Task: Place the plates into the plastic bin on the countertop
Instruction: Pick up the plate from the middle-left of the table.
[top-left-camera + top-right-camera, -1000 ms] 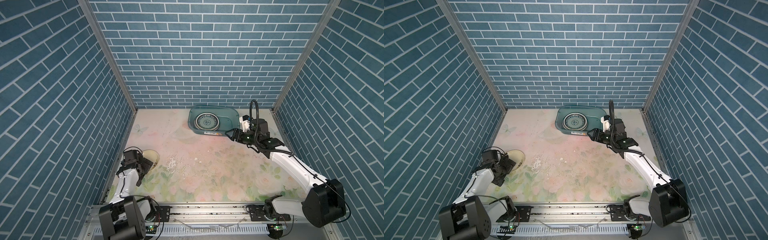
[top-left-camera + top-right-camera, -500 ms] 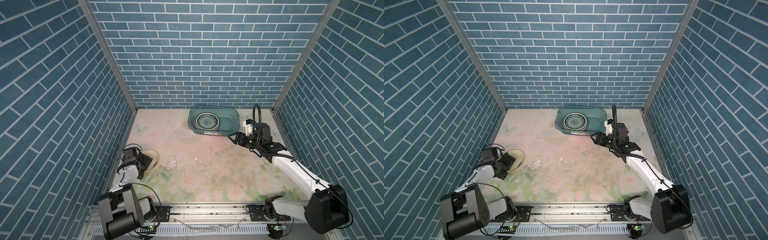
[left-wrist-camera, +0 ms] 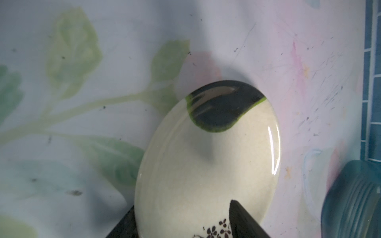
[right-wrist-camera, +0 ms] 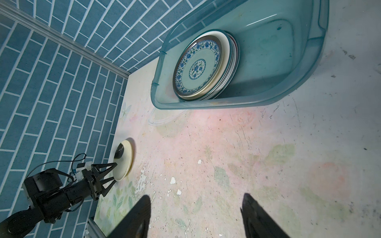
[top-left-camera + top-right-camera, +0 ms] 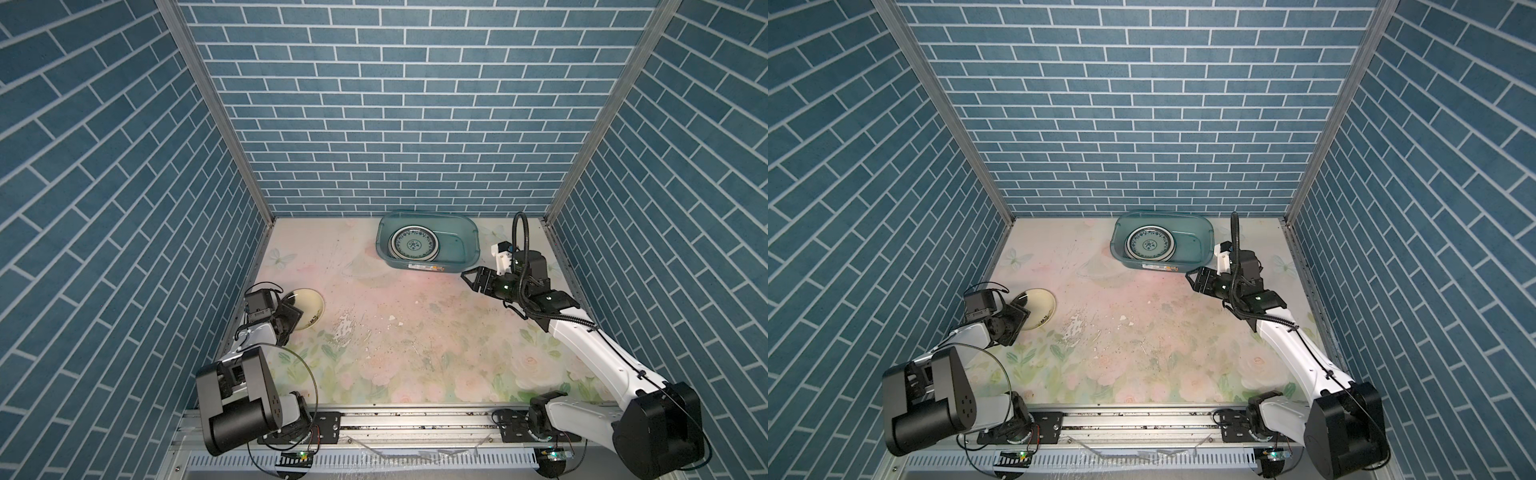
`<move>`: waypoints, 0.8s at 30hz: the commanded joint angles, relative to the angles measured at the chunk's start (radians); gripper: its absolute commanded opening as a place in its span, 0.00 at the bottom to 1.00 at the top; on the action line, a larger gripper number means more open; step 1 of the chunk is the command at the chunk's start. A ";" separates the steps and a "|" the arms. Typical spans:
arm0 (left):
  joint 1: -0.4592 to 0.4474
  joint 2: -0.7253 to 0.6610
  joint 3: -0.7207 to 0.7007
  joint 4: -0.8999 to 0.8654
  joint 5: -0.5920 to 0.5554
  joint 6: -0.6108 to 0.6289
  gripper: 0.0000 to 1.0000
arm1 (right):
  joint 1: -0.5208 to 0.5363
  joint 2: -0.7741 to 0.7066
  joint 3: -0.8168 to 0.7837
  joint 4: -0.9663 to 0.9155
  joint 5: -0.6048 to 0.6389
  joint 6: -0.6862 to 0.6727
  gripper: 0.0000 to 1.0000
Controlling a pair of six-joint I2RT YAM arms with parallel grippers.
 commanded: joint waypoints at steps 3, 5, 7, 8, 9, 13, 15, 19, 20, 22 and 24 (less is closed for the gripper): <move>0.005 0.099 -0.020 0.028 0.056 -0.017 0.51 | -0.005 -0.018 -0.009 0.004 0.014 -0.006 0.70; 0.005 0.112 -0.019 0.039 0.060 -0.021 0.47 | -0.005 -0.015 -0.009 0.003 0.016 -0.005 0.70; 0.005 0.124 -0.018 0.049 0.060 -0.017 0.42 | -0.006 -0.012 -0.009 0.004 0.018 -0.005 0.70; 0.005 0.130 -0.018 0.051 0.059 -0.017 0.41 | -0.005 -0.009 -0.009 0.005 0.019 -0.003 0.70; 0.004 0.136 -0.016 0.055 0.057 -0.016 0.39 | -0.007 -0.008 -0.009 0.005 0.020 -0.002 0.70; 0.004 0.174 -0.011 0.069 0.058 -0.013 0.31 | -0.006 0.003 -0.010 0.015 0.019 0.010 0.70; 0.005 0.199 -0.005 0.077 0.066 -0.014 0.29 | -0.007 0.009 -0.010 0.023 0.014 0.016 0.70; 0.005 0.229 0.008 0.079 0.076 -0.010 0.19 | -0.007 0.022 -0.007 0.026 0.013 0.017 0.70; 0.005 0.230 0.009 0.079 0.078 -0.006 0.14 | -0.006 0.025 -0.006 0.026 0.011 0.018 0.70; 0.004 0.230 0.014 0.077 0.079 0.005 0.08 | -0.006 0.030 -0.004 0.026 0.010 0.020 0.70; 0.005 0.220 0.020 0.062 0.077 0.015 0.05 | -0.007 0.034 -0.003 0.029 0.008 0.025 0.70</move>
